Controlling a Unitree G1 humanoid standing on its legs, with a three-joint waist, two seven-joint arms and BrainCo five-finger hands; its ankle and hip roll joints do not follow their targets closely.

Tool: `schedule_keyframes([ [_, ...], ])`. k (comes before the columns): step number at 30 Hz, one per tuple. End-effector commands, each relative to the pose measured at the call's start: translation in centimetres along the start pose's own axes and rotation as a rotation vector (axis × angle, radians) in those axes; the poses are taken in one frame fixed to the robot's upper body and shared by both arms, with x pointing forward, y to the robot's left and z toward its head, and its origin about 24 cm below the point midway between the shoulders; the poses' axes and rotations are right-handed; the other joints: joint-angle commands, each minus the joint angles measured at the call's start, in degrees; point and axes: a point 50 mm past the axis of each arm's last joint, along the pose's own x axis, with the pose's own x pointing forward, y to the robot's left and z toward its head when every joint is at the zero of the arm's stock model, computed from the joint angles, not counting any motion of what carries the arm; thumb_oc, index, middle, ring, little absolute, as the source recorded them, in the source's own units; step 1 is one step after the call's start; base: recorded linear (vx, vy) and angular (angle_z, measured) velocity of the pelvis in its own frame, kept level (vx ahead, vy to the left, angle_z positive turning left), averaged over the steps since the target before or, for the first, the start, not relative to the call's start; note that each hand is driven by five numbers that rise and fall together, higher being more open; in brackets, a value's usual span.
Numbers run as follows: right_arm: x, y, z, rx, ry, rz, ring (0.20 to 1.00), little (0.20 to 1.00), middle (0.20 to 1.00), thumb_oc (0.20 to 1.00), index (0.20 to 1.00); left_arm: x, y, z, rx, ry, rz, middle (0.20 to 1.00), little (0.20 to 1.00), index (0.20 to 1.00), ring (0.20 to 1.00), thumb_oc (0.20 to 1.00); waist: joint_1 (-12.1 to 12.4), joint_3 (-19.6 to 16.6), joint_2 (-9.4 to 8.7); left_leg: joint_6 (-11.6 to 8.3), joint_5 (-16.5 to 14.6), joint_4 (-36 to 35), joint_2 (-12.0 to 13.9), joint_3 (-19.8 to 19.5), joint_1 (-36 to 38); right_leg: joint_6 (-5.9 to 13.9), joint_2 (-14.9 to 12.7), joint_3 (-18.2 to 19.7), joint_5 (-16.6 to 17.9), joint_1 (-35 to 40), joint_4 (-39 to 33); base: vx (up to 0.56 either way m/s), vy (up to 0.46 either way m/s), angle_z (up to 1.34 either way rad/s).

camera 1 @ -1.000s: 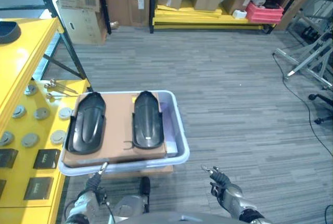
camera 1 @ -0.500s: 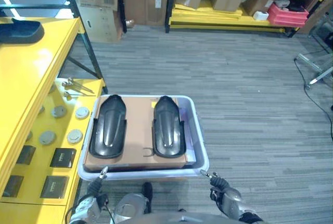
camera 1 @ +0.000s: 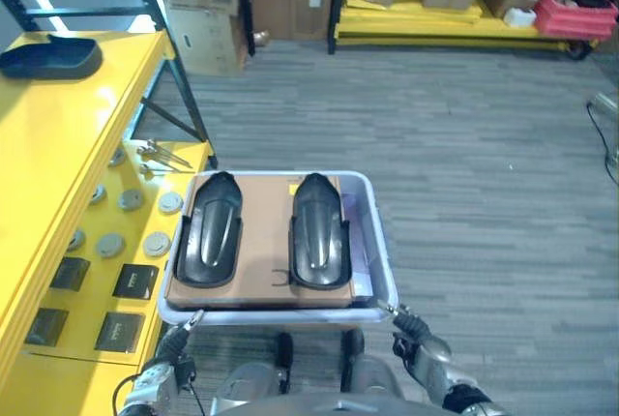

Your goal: Move parts from the plastic box to the shelf.

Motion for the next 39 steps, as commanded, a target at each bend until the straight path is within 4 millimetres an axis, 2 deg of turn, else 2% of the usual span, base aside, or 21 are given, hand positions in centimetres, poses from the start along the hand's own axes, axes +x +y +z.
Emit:
schedule_keyframes([
  [1, 0.0, -1.1, 1.5, -0.035, -0.056, 0.015, 1.0, 1.0, 1.0, 1.0, 1.0, 0.5, -2.1, 1.7, -0.093, -0.061, -0.021, 1.0, 1.0, 1.0, 1.0, 1.0, 0.31, -0.35, -0.41, -4.57, 3.25, -2.27, 4.25, -0.65, -1.65, 1.07, 2.47, -2.23, 7.07, 5.96, -9.78, -0.02, -0.385, 0.31],
  [5, -0.2, -1.5, 0.7, -0.019, -0.036, -0.005, 1.0, 1.0, 1.0, 1.0, 1.0, 0.2, -2.4, 0.7, -0.079, -0.051, -0.028, 1.0, 1.0, 1.0, 1.0, 1.0, 0.55, 0.07, -1.54, -6.15, 4.18, -0.97, 6.42, 2.57, -4.12, 0.39, 2.94, -5.82, 6.7, 8.38, -11.45, -0.03, -0.181, 0.4],
  [6, -0.3, -1.7, 0.5, -0.017, -0.034, -0.013, 1.0, 1.0, 1.0, 1.0, 1.0, 0.2, -2.5, 0.6, -0.072, -0.048, -0.033, 1.0, 1.0, 1.0, 1.0, 1.0, 0.31, 0.16, -1.65, -6.4, 4.13, -0.11, 7.12, 4.05, -4.67, 0.32, 2.79, -6.86, 6.58, 8.51, -11.47, -0.07, -0.078, 0.74],
  [7, -0.5, -2.3, 0.2, -0.009, -0.034, -0.035, 1.0, 1.0, 1.0, 1.0, 1.0, 0.3, -2.6, 0.7, -0.049, -0.044, -0.05, 1.0, 1.0, 1.0, 1.0, 1.0, -0.97, 0.33, -2.02, -6.81, 3.13, 3.11, 9.44, 8.71, -5.25, 0.12, 1.92, -9.61, 6.51, 8.3, -11.52, -0.07, -0.025, 0.94],
  [8, -0.5, -2.5, 0.2, -0.007, -0.037, -0.044, 1.0, 1.0, 1.0, 1.0, 1.0, 0.3, -2.7, 0.7, -0.043, -0.041, -0.055, 1.0, 1.0, 1.0, 1.0, 1.0, -1.53, 0.55, -2.16, -6.72, 2.01, 4.68, 10.01, 9.66, -4.7, 0.03, 1.48, -10.11, 6.49, 8.17, -11.25, -0.07, 0.036, 1.06],
  [11, -0.5, -2.8, 0.6, 0.012, -0.054, -0.061, 1.0, 1.0, 1.0, 1.0, 1.0, 0.4, -2.7, 1.0, -0.009, -0.042, -0.058, 1.0, 1.0, 1.0, 1.0, 1.0, -2.99, 0.13, -2.22, -6.1, -0.99, 5.99, 10.08, 9.74, -1.7, 0.14, 0.37, -10.33, 6.52, 6.2, -9.48, -0.02, 0.114, 0.48],
  [15, -0.7, -3.4, 0.5, 0.032, -0.084, -0.1, 1.0, 1.0, 1.0, 1.0, 1.0, 0.6, -2.8, 1.1, 0.065, -0.031, -0.057, 1.0, 1.0, 1.0, 1.0, 1.0, -4.44, -0.54, -0.47, -6.4, -0.12, 0.17, 9.57, 9.21, 1.86, 0.87, 0.16, -10.45, 6.79, 5.19, -8.73, 0.08, 0.154, 0.16],
  [18, -0.8, -3.6, 1.1, 0.045, -0.148, -0.125, 1.0, 1.0, 1.0, 1.0, 1.0, 0.6, -2.7, 1.1, 0.111, -0.034, -0.064, 1.0, 1.0, 1.0, 1.0, 1.0, -4.37, -0.44, 0.33, -6.4, 0.15, -1.97, 8.61, 7.99, 2.79, 1.81, -0.45, -10.15, 7.55, 5.28, -9.2, 0.08, 0.126, 0.3],
  [19, -0.9, -3.5, 1.6, 0.062, -0.185, -0.136, 1.0, 1.0, 1.0, 1.0, 1.0, 0.6, -2.7, 1.2, 0.113, -0.037, -0.061, 1.0, 1.0, 1.0, 1.0, 1.0, -4.31, -0.35, 0.5, -6.32, 0.19, -2.56, 8.18, 7.63, 3.07, 2.1, -0.68, -10.04, 7.79, 5.24, -9.31, 0.07, 0.128, 0.09],
  [22, -1.7, -3.0, 6.0, 0.124, -0.397, -0.21, 1.0, 1.0, 1.0, 1.0, 1.0, 0.3, -1.9, 0.7, 0.103, -0.039, -0.034, 1.0, 1.0, 1.0, 1.0, 1.0, -4.38, 0.1, 0.85, -5.6, -0.47, -3.2, 7.12, 7.19, 3.21, 3.08, -1.66, -9.57, 8.42, 4.38, -9.27, 0.05, 0.117, 0.05],
  [23, -2.3, -3.2, 7.9, 0.128, -0.501, -0.253, 1.0, 1.0, 1.0, 1.0, 1.0, 0.2, -1.6, 0.3, 0.102, -0.041, -0.026, 1.0, 1.0, 1.0, 1.0, 1.0, -4.32, 0.29, 0.91, -5.25, -0.73, -3.25, 6.89, 7.25, 3.16, 3.34, -1.93, -9.46, 8.56, 3.99, -9.18, 0.03, 0.109, 0.03],
  [24, -3.4, -3.4, 10.7, 0.136, -0.636, -0.298, 1.0, 1.0, 1.0, 1.0, 1.0, 0.0, -1.1, -0.1, 0.096, -0.045, -0.017, 1.0, 1.0, 1.0, 1.0, 1.0, -4.26, 0.58, 1.01, -4.82, -1.0, -3.31, 6.66, 7.33, 3.02, 3.6, -2.21, -9.34, 8.74, 3.41, -9.1, 0.02, 0.103, 0.04],
  [25, -3.8, -3.5, 11.6, 0.142, -0.679, -0.312, 1.0, 1.0, 1.0, 1.0, 1.0, -0.1, -0.9, -0.3, 0.089, -0.046, -0.015, 1.0, 1.0, 1.0, 1.0, 1.0, -4.24, 0.68, 1.07, -4.68, -1.11, -3.31, 6.58, 7.37, 2.97, 3.69, -2.32, -9.27, 8.78, 3.17, -9.05, 0.01, 0.112, 0.01],
  [26, -4.9, -3.6, 13.7, 0.137, -0.787, -0.348, 1.0, 1.0, 1.0, 1.0, 1.0, -0.3, -0.4, -0.6, 0.072, -0.048, -0.008, 1.0, 1.0, 1.0, 1.0, 1.0, -4.21, 0.99, 1.19, -4.43, -1.33, -3.34, 6.42, 7.53, 2.98, 3.81, -2.48, -9.16, 8.78, 2.9, -9.01, 0.01, 0.085, -0.01],
  [27, -5.2, -3.7, 14.2, 0.138, -0.823, -0.358, 1.0, 1.0, 1.0, 1.0, 1.0, -0.3, -0.3, -0.7, 0.066, -0.047, -0.006, 1.0, 1.0, 1.0, 1.0, 1.0, -4.2, 1.03, 1.22, -4.36, -1.38, -3.36, 6.36, 7.58, 2.92, 3.84, -2.53, -9.15, 8.79, 2.79, -9.03, 0.0, 0.1, -0.02],
  [29, -7.0, -4.3, 17.6, 0.143, -0.957, -0.375, 1.0, 1.0, 1.0, 1.0, 1.0, -0.4, 0.0, -1.0, 0.042, -0.038, -0.01, 1.0, 1.0, 1.0, 1.0, 1.0, -4.01, 1.32, 1.47, -4.13, -1.6, -3.37, 6.09, 7.75, 2.67, 4.07, -2.81, -9.18, 8.88, 2.54, -9.27, 0.0, 0.086, 0.01],
  [30, -7.1, -4.3, 17.7, 0.143, -0.962, -0.375, 1.0, 1.0, 1.0, 1.0, 1.0, -0.4, 0.0, -1.0, 0.043, -0.038, -0.011, 1.0, 1.0, 1.0, 1.0, 1.0, -3.98, 1.32, 1.49, -4.12, -1.61, -3.36, 6.08, 7.75, 2.65, 4.08, -2.81, -9.17, 8.89, 2.53, -9.28, 0.0, 0.079, 0.02],
  [32, -8.0, -4.6, 19.8, 0.122, -1.014, -0.345, 1.0, 1.0, 1.0, 1.0, 1.0, -0.5, 0.3, -1.4, 0.027, -0.025, -0.016, 1.0, 1.0, 1.0, 1.0, 1.0, -3.46, 1.45, 1.64, -4.08, -1.67, -3.29, 5.92, 7.67, 2.49, 4.26, -3.11, -9.35, 8.93, 2.58, -9.48, 0.02, 0.09, -0.01],
  [34, -8.1, -4.0, 21.0, 0.024, -0.986, -0.32, 1.0, 1.0, 1.0, 1.0, 1.0, -0.6, 0.3, -1.7, 0.022, -0.015, -0.016, 1.0, 1.0, 1.0, 1.0, 1.0, -2.5, 1.66, 1.72, -4.16, -1.46, -3.27, 5.83, 7.42, 2.41, 4.34, -3.53, -9.69, 8.88, 2.98, -9.56, 0.04, 0.092, -0.01],
  [39, -5.7, -3.3, 20.2, -0.038, -0.817, -0.303, 1.0, 1.0, 1.0, 1.0, 1.0, -0.7, 0.2, -2.2, 0.054, -0.011, -0.019, 1.0, 1.0, 1.0, 1.0, 1.0, -0.2, 2.12, 1.87, -4.28, -0.96, -3.01, 5.76, 6.66, 1.89, 4.34, -4.34, -10.87, 8.74, 3.38, -9.0, 0.03, 0.045, 0.03],
])
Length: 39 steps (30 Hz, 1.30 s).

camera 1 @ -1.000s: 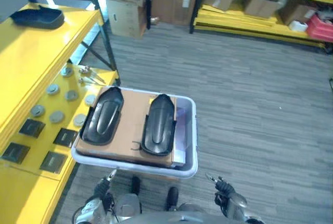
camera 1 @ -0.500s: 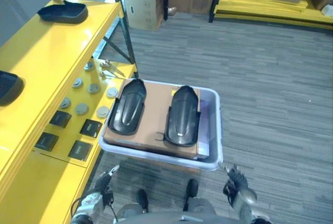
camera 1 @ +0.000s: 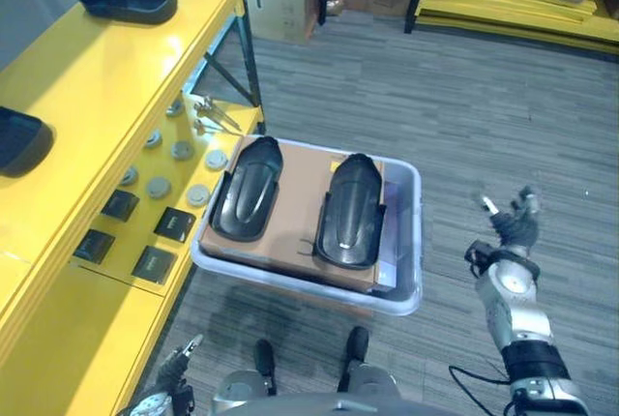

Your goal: Move parts from the plastic box to the shelf.

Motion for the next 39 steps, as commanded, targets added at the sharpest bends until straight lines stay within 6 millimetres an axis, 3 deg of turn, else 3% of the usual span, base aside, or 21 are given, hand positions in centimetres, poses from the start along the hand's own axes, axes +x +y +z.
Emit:
schedule_keyframes([
  [1, 1.2, 0.6, 0.8, -0.043, -0.008, 0.03, 1.0, 1.0, 1.0, 1.0, 1.0, 0.6, -0.4, 2.0, 0.046, -0.073, -0.018, 1.0, 1.0, 1.0, 1.0, 1.0, 2.22, 0.63, 1.46, 0.03, 2.24, 0.53, 1.06, -4.58, -3.69, 3.41, -0.85, 1.11, -2.79, -1.14, 4.13, -0.01, 0.044, 0.19],
  [4, 2.2, 0.7, 0.7, -0.053, 0.015, 0.028, 1.0, 1.0, 1.0, 1.0, 1.0, 0.7, -0.4, 2.6, 0.058, -0.09, -0.023, 1.0, 1.0, 1.0, 1.0, 1.0, 3.45, 1.4, 1.74, -0.05, 2.59, 0.78, 0.92, -5.17, -4.53, 3.43, -1.28, 0.44, -2.74, -1.42, 4.46, -0.04, 0.05, 0.26],
  [6, 3.6, 1.1, 1.8, -0.053, 0.017, 0.006, 1.0, 1.0, 1.0, 1.0, 1.0, 0.9, -0.3, 3.5, 0.069, -0.11, -0.029, 1.0, 1.0, 1.0, 1.0, 1.0, 4.72, 2.49, 2.11, -0.15, 2.91, 1.06, 0.55, -6.0, -5.71, 3.62, -1.84, -0.31, -2.64, -1.83, 4.72, -0.07, 0.064, 0.29],
  [13, 4.8, 1.5, 3.2, -0.058, 0.005, -0.013, 1.0, 1.0, 1.0, 1.0, 1.0, 1.0, -0.3, 4.0, 0.068, -0.118, -0.043, 1.0, 1.0, 1.0, 1.0, 1.0, 5.58, 3.75, 2.52, -0.2, 3.23, 1.16, 0.16, -6.56, -6.75, 3.88, -2.43, -0.8, -2.58, -2.33, 4.96, -0.03, 0.038, 0.12],
  [22, 4.5, 1.8, 2.2, -0.081, 0.055, 0.046, 1.0, 1.0, 1.0, 1.0, 1.0, 0.9, -0.6, 3.7, 0.059, -0.118, -0.063, 1.0, 1.0, 1.0, 1.0, 1.0, 5.94, 4.53, 2.55, -0.2, 3.37, 1.1, -0.05, -6.67, -7.09, 4.15, -2.78, -0.95, -2.5, -2.38, 4.95, 0.0, 0.018, 0.0],
  [28, 3.3, 3.9, 0.5, -0.083, 0.102, 0.168, 1.0, 1.0, 1.0, 1.0, 1.0, 0.9, -0.9, 3.6, 0.053, -0.121, -0.06, 1.0, 1.0, 1.0, 1.0, 1.0, 6.13, 4.98, 2.54, -0.28, 3.48, 1.19, -0.06, -6.68, -7.38, 4.19, -2.95, -0.97, -2.44, -2.45, 4.9, 0.0, 0.0, 0.0],
  [39, 2.6, 6.7, 0.8, -0.07, 0.101, 0.24, 1.0, 1.0, 1.0, 1.0, 1.0, 1.0, -1.4, 3.8, 0.043, -0.122, -0.068, 1.0, 1.0, 1.0, 1.0, 1.0, 6.76, 5.56, 2.71, -0.36, 3.69, 1.35, -0.32, -6.95, -8.13, 4.31, -3.21, -1.25, -2.41, -2.55, 4.77, 0.0, 0.003, 0.01],
])
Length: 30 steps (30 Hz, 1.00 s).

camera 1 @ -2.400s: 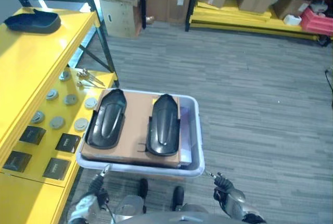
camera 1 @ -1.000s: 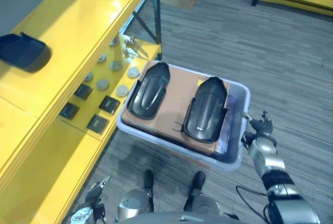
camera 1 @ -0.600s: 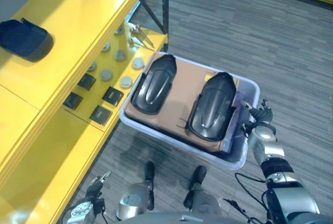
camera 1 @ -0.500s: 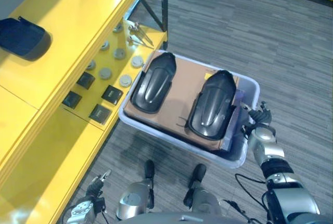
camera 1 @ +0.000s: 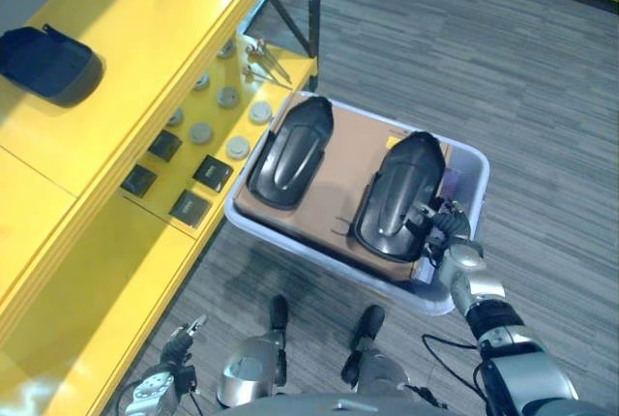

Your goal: Move parts from the plastic box to the shelf.

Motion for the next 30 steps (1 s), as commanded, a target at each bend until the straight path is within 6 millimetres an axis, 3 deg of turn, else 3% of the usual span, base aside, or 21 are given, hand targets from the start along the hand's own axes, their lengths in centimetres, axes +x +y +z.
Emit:
schedule_keyframes([
  [1, 0.2, 1.2, 2.5, -0.013, -0.083, 0.048, 1.0, 1.0, 1.0, 1.0, 1.0, 0.3, -0.4, 0.7, 0.027, -0.025, -0.008, 1.0, 1.0, 1.0, 1.0, 1.0, 0.97, -1.24, 0.2, -0.18, 1.28, 1.35, -0.06, -2.3, -4.38, 4.61, -2.59, 3.7, -2.69, -1.45, 4.79, -0.01, 0.022, 0.03],
  [5, -0.2, 1.6, 1.0, -0.037, -0.028, 0.065, 1.0, 1.0, 1.0, 1.0, 1.0, 0.4, -0.5, 0.8, 0.021, -0.032, -0.012, 1.0, 1.0, 1.0, 1.0, 1.0, 0.94, -0.87, 0.2, -0.13, 1.3, 1.44, -0.08, -2.31, -4.8, 4.63, -2.64, 3.77, -2.71, -1.78, 4.92, 0.0, 0.0, 0.0],
  [6, -0.3, 1.6, 0.5, -0.045, -0.005, 0.069, 0.846, 0.846, 0.846, 0.846, 0.846, 0.4, -0.7, 1.0, 0.017, -0.036, -0.014, 1.0, 1.0, 1.0, 1.0, 1.0, 0.9, -0.66, 0.19, -0.15, 1.38, 1.49, -0.09, -2.29, -4.96, 4.62, -2.63, 3.83, -2.66, -1.88, 4.92, 0.0, 0.0, 0.0],
  [7, -0.4, 1.6, 0.0, -0.051, 0.009, 0.071, 0.758, 0.758, 0.758, 0.758, 0.758, 0.4, -0.7, 1.1, 0.016, -0.04, -0.016, 1.0, 1.0, 1.0, 1.0, 1.0, 0.89, -0.55, 0.19, -0.13, 1.38, 1.53, -0.11, -2.3, -5.07, 4.62, -2.63, 3.84, -2.64, -1.95, 4.92, -0.03, 0.002, 0.02],
  [8, -0.5, 1.7, -0.7, -0.063, 0.029, 0.076, 0.589, 0.589, 0.589, 0.589, 0.589, 0.4, -0.8, 1.1, 0.014, -0.044, -0.018, 1.0, 1.0, 1.0, 1.0, 1.0, 0.84, -0.39, 0.16, -0.13, 1.38, 1.59, -0.12, -2.31, -5.19, 4.62, -2.65, 3.89, -2.61, -2.04, 4.95, 0.0, 0.0, 0.0],
  [12, -1.3, 1.5, -3.5, -0.095, 0.114, 0.086, 0.235, 0.235, 0.235, 0.235, 0.235, 0.5, -1.2, 1.5, 0.008, -0.061, -0.03, 1.0, 1.0, 1.0, 1.0, 1.0, 0.7, 0.13, -0.02, -0.13, 1.35, 1.97, -0.08, -2.25, -5.72, 4.65, -2.69, 4.07, -2.47, -2.34, 5.0, 0.0, 0.0, 0.0],
  [13, -1.3, 1.5, -3.6, -0.095, 0.116, 0.086, 0.2, 0.2, 0.2, 0.2, 0.2, 0.5, -1.2, 1.6, 0.008, -0.062, -0.031, 1.0, 1.0, 1.0, 1.0, 1.0, 0.7, 0.13, -0.03, -0.13, 1.35, 1.99, -0.08, -2.24, -5.75, 4.65, -2.69, 4.07, -2.46, -2.36, 5.0, 0.0, 0.0, 0.0],
  [17, -2.2, 1.0, -6.3, -0.109, 0.195, 0.08, 0.2, 0.2, 0.2, 0.2, 0.2, 0.8, -1.8, 2.7, 0.012, -0.093, -0.051, 1.0, 1.0, 1.0, 1.0, 1.0, 0.61, 0.76, -0.25, -0.02, 1.3, 2.38, -0.07, -2.31, -6.49, 4.76, -2.66, 4.18, -2.17, -2.81, 4.96, -0.03, -0.023, 0.0],
  [21, -2.5, 0.4, -7.0, -0.099, 0.179, 0.053, 0.2, 0.2, 0.2, 0.2, 0.2, 0.9, -2.3, 3.7, 0.007, -0.134, -0.074, 1.0, 1.0, 1.0, 1.0, 1.0, 0.49, 1.0, -0.52, 0.02, 1.32, 2.44, -0.03, -2.28, -6.71, 4.9, -2.54, 4.36, -1.9, -2.96, 4.82, -0.03, -0.041, 0.04],
  [25, -2.3, -0.2, -5.6, -0.038, 0.083, -0.001, 0.2, 0.2, 0.2, 0.2, 0.2, 0.7, -2.9, 5.6, -0.016, -0.218, -0.127, 1.0, 1.0, 1.0, 1.0, 1.0, 0.22, 0.73, -0.91, -0.08, 1.14, 2.24, 0.28, -1.83, -5.88, 5.0, -2.24, 4.63, -1.81, -2.3, 4.48, -0.01, -0.039, 0.03],
  [28, -2.1, -1.0, -2.3, 0.008, -0.065, -0.022, 0.2, 0.2, 0.2, 0.2, 0.2, -0.1, -3.9, 9.7, -0.047, -0.375, -0.231, 1.0, 1.0, 1.0, 1.0, 1.0, -0.42, -0.78, -1.52, 0.0, 0.66, 1.89, 0.68, -1.21, -4.14, 4.93, -1.73, 5.04, -1.85, -1.07, 3.9, 0.02, -0.044, -0.02],
  [30, -2.1, -1.7, -0.3, 0.002, -0.157, -0.02, 0.2, 0.2, 0.2, 0.2, 0.2, -1.3, -5.1, 13.5, -0.085, -0.47, -0.356, 1.0, 1.0, 1.0, 1.0, 1.0, -1.03, -2.73, -1.86, -0.01, 0.33, 1.86, 0.97, -0.59, -2.86, 4.83, -1.49, 5.24, -1.8, 0.09, 3.24, 0.07, -0.026, -0.03],
])
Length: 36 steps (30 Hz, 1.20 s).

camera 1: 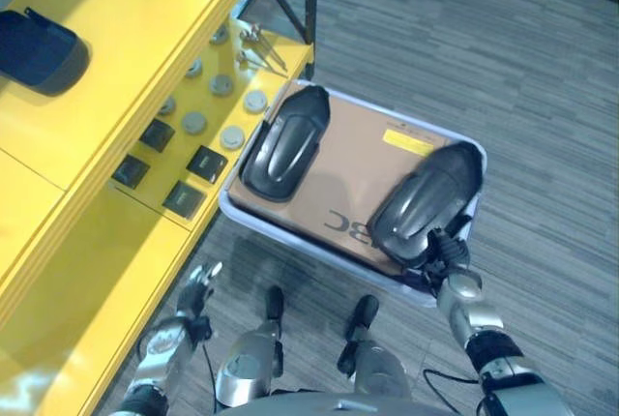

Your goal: Move parts from the plastic box to the shelf.

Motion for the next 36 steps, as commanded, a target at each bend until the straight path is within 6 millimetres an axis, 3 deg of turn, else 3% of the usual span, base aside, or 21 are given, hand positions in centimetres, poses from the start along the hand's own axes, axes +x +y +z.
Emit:
schedule_keyframes([
  [1, 0.3, -0.8, 3.6, -0.005, -0.186, -0.005, 0.2, 0.2, 0.2, 0.2, 0.2, 0.9, -0.4, 3.1, -0.035, -0.064, -0.103, 1.0, 1.0, 1.0, 1.0, 1.0, 0.6, -5.47, -1.14, 0.32, -0.42, 1.82, 0.49, 0.49, -3.19, 4.81, -2.06, 5.17, -1.83, -0.83, 3.03, 0.09, -0.013, -0.08],
  [5, 0.3, -0.8, 5.8, -0.038, -0.262, 0.022, 0.2, 0.2, 0.2, 0.2, 0.2, 1.4, -3.7, 8.4, -0.03, -0.217, -0.271, 1.0, 1.0, 1.0, 1.0, 1.0, -0.18, -8.32, -1.13, 0.11, -0.77, 1.45, 1.03, 1.27, -0.32, 4.55, -1.55, 5.34, -1.98, 2.01, 1.81, 0.08, -0.01, -0.16],
  [11, 0.6, 1.2, 7.9, -0.082, -0.307, 0.09, 0.2, 0.2, 0.2, 0.2, 0.2, 2.6, -8.0, 11.6, 0.004, -0.233, -0.372, 1.0, 1.0, 1.0, 1.0, 1.0, -1.66, -11.65, -1.39, -0.18, -0.84, 0.73, 1.52, 2.14, 2.53, 4.37, -0.84, 6.2, -1.93, 4.35, 0.67, 0.04, -0.026, -0.16],
  [16, 0.5, 3.8, 9.4, -0.13, -0.33, 0.199, 0.2, 0.2, 0.2, 0.2, 0.2, 4.2, -11.0, 12.5, 0.118, -0.164, -0.421, 1.0, 1.0, 1.0, 1.0, 1.0, -4.05, -13.6, -1.59, -0.29, -1.1, 0.42, 1.98, 3.35, 4.53, 4.17, -0.07, 8.16, -2.25, 5.3, 0.41, 0.02, -0.024, -0.21],
  [18, 0.5, 4.3, 9.5, -0.139, -0.33, 0.215, 0.2, 0.2, 0.2, 0.2, 0.2, 4.4, -11.3, 12.5, 0.125, -0.151, -0.426, 1.0, 1.0, 1.0, 1.0, 1.0, -4.43, -13.89, -1.63, -0.29, -1.17, 0.43, 2.0, 3.56, 4.76, 4.14, 0.01, 8.45, -2.28, 5.38, 0.38, 0.01, -0.016, -0.28],
  [24, 0.5, 8.0, 10.3, -0.188, -0.313, 0.351, 0.2, 0.2, 0.2, 0.2, 0.2, 6.1, -15.9, 12.6, 0.108, -0.036, -0.546, 1.0, 1.0, 1.0, 1.0, 1.0, -7.44, -15.7, -1.86, -0.59, -1.85, 1.02, 2.26, 5.79, 6.48, 4.01, 0.53, 10.95, -2.2, 5.93, 0.17, 0.03, -0.02, -0.21],
  [28, 0.2, 10.2, 10.2, -0.205, -0.306, 0.427, 0.2, 0.2, 0.2, 0.2, 0.2, 6.0, -18.8, 13.3, 0.134, -0.038, -0.607, 1.0, 1.0, 1.0, 1.0, 1.0, -8.55, -16.41, -2.11, -0.74, -2.2, 1.27, 2.29, 6.82, 6.91, 3.94, 0.82, 11.94, -2.3, 5.94, 0.17, 0.03, -0.023, -0.19],
  [36, -0.9, 12.4, 9.6, -0.211, -0.296, 0.516, 0.2, 0.2, 0.2, 0.2, 0.2, 5.5, -20.8, 13.8, 0.13, -0.041, -0.645, 1.0, 1.0, 1.0, 1.0, 1.0, -9.2, -17.21, -2.34, -0.79, -2.53, 1.41, 2.16, 7.44, 7.16, 3.91, 1.03, 12.45, -2.31, 5.89, -0.09, 0.01, -0.004, -0.02],
])
